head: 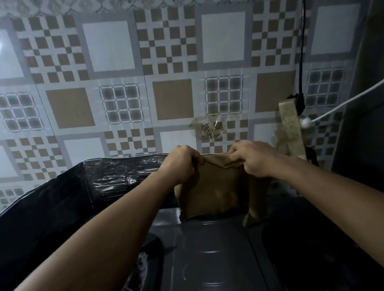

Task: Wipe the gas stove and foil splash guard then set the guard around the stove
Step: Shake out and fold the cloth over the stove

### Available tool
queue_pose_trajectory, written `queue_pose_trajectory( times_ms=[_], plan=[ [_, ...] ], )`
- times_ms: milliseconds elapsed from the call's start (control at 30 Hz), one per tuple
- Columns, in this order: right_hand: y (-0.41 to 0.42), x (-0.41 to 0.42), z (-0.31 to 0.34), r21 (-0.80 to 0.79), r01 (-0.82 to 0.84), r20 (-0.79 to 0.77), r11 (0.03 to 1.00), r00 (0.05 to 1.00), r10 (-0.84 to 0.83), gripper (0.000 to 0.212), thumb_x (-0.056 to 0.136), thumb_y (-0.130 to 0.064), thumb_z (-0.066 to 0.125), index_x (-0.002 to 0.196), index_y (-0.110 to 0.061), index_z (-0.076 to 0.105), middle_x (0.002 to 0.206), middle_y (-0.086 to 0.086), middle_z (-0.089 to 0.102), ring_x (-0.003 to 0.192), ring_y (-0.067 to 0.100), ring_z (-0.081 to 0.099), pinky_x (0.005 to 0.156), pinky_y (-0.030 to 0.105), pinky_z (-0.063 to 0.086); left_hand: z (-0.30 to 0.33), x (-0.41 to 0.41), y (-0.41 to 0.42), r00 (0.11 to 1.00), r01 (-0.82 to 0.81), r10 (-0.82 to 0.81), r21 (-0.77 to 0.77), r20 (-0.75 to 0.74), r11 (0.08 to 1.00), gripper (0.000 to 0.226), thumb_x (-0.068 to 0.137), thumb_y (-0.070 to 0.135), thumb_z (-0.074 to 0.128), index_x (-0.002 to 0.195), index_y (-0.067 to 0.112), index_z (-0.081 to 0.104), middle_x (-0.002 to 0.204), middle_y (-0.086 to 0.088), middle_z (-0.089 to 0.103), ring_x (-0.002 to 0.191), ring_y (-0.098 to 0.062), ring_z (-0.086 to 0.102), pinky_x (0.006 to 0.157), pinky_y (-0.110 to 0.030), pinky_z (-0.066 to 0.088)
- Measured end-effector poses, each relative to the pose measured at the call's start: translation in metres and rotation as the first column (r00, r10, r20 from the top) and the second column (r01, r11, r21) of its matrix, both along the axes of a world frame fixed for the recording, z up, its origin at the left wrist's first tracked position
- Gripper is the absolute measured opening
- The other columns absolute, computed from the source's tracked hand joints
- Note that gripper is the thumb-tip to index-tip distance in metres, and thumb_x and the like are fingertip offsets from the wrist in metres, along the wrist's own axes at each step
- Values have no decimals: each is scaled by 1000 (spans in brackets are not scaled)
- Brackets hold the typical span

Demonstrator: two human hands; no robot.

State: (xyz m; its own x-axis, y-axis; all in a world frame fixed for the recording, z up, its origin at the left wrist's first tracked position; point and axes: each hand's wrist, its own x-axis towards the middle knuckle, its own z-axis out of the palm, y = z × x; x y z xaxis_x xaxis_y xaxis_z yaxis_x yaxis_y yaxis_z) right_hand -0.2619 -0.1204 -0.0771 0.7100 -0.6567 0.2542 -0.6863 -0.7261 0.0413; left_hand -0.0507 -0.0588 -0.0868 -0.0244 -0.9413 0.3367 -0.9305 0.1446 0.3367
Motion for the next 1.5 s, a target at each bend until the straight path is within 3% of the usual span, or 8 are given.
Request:
queue_pose_trajectory(
  times_ms=[267, 500, 600, 700, 867, 1033, 1200, 1500],
  plan=[
    [-42, 24, -14, 17, 54, 18, 998, 998, -54, 50, 89, -5, 47, 134, -26, 55, 97, -6, 46, 90, 15, 46, 73, 29, 39, -14, 5, -47, 987, -121, 124, -32, 104, 992, 32, 88, -3, 54, 111, 14, 70, 109, -11, 65, 104, -28, 60, 91, -37, 53],
    [-67, 29, -18, -94, 9, 344, 996, 939, 24, 42, 85, -37, 66, 119, -14, 67, 107, 1, 60, 90, 18, 57, 72, 26, 44, -23, 6, -71, 988, -148, 154, -222, 8, 964, 22, 82, -1, 52, 93, 7, 70, 89, -12, 68, 81, -31, 63, 71, -39, 54],
    [-73, 35, -17, -221, -3, 428, 975, 898, 100, 25, 93, -20, 57, 112, -12, 71, 102, 4, 62, 84, 24, 61, 69, 24, 47, -22, 8, -77, 991, -128, 137, -311, 6, 942, 31, 79, -8, 52, 102, 5, 70, 96, -12, 67, 85, -30, 61, 70, -35, 48],
    [-83, 40, -20, -224, 47, 435, 973, 899, 57, 27, 96, -17, 49, 116, -16, 68, 101, 4, 57, 80, 26, 58, 66, 33, 49, -21, 9, -81, 992, -123, 129, -318, -4, 940, 41, 79, -12, 53, 114, 5, 66, 103, -13, 65, 92, -31, 60, 76, -36, 49],
    [-84, 46, -38, -63, 133, 397, 989, 913, -98, 27, 97, -22, 50, 120, -22, 65, 109, 1, 49, 85, 18, 51, 71, 30, 45, -26, 5, -84, 984, -136, 152, -155, 94, 979, 31, 81, -4, 56, 110, 3, 64, 111, -13, 58, 96, -30, 60, 77, -30, 46],
    [-83, 46, -54, 28, 163, 373, 986, 914, -162, 48, 93, -30, 58, 139, -25, 49, 117, 2, 42, 108, 20, 45, 84, 32, 43, -37, -1, -81, 975, -175, 178, -37, 131, 984, 45, 81, 18, 66, 123, 6, 55, 136, -7, 37, 107, -30, 55, 86, -44, 54],
    [-80, 39, -57, 112, 99, 356, 989, 925, -133, 45, 89, -32, 61, 133, -25, 56, 126, 0, 41, 120, 21, 44, 100, 39, 43, -47, -3, -71, 976, -136, 133, 1, 170, 991, 45, 80, 21, 66, 123, 11, 54, 158, -4, 4, 136, -31, 29, 94, -48, 49],
    [-41, 16, -35, 147, 107, 292, 983, 945, -146, 44, 87, -30, 64, 129, -20, 60, 119, -1, 49, 112, 18, 51, 95, 33, 43, -34, -2, -25, 991, -95, 87, 72, 106, 993, 36, 83, 30, 66, 114, 11, 68, 142, -11, 50, 135, -25, 42, 104, -38, 42]
  ],
)
